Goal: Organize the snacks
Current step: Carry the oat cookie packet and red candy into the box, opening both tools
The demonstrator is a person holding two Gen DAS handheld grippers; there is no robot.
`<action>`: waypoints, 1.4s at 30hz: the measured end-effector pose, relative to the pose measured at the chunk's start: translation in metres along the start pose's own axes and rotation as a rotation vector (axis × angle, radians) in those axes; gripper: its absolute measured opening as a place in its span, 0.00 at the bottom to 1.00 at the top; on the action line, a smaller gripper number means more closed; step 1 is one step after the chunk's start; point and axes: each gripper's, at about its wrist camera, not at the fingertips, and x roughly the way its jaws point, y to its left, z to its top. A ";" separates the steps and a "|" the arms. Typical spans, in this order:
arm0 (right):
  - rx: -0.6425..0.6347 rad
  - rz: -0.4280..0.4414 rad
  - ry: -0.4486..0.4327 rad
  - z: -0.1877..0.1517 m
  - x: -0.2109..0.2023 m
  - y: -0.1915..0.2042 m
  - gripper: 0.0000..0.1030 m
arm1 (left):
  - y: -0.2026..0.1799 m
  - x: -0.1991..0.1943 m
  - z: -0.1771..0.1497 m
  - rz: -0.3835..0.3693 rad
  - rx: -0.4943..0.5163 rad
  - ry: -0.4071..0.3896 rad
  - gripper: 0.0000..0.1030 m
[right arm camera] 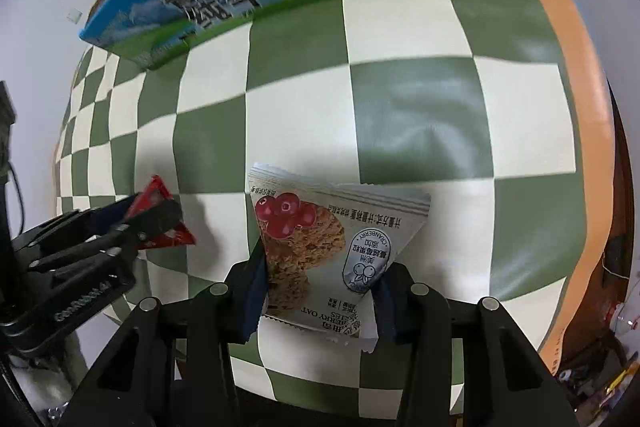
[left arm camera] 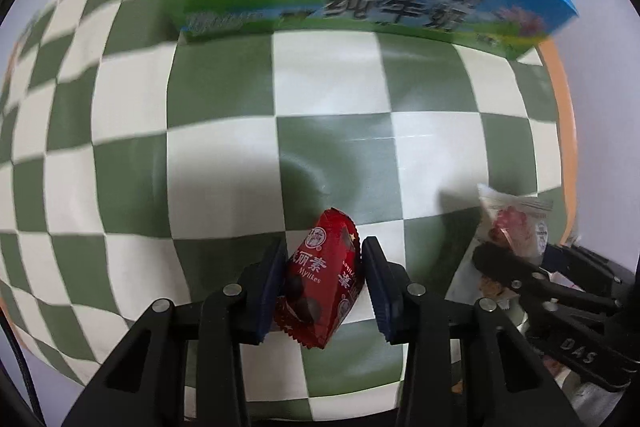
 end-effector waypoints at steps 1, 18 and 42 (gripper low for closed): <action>0.008 0.008 -0.005 0.002 -0.003 -0.002 0.47 | 0.002 0.004 0.000 -0.012 -0.008 0.014 0.36; 0.046 0.044 -0.003 0.003 0.009 0.000 0.47 | 0.016 0.014 -0.005 -0.084 -0.069 0.106 0.33; -0.129 0.073 -0.297 0.171 -0.161 0.019 0.47 | -0.002 -0.155 0.186 -0.119 0.011 -0.190 0.32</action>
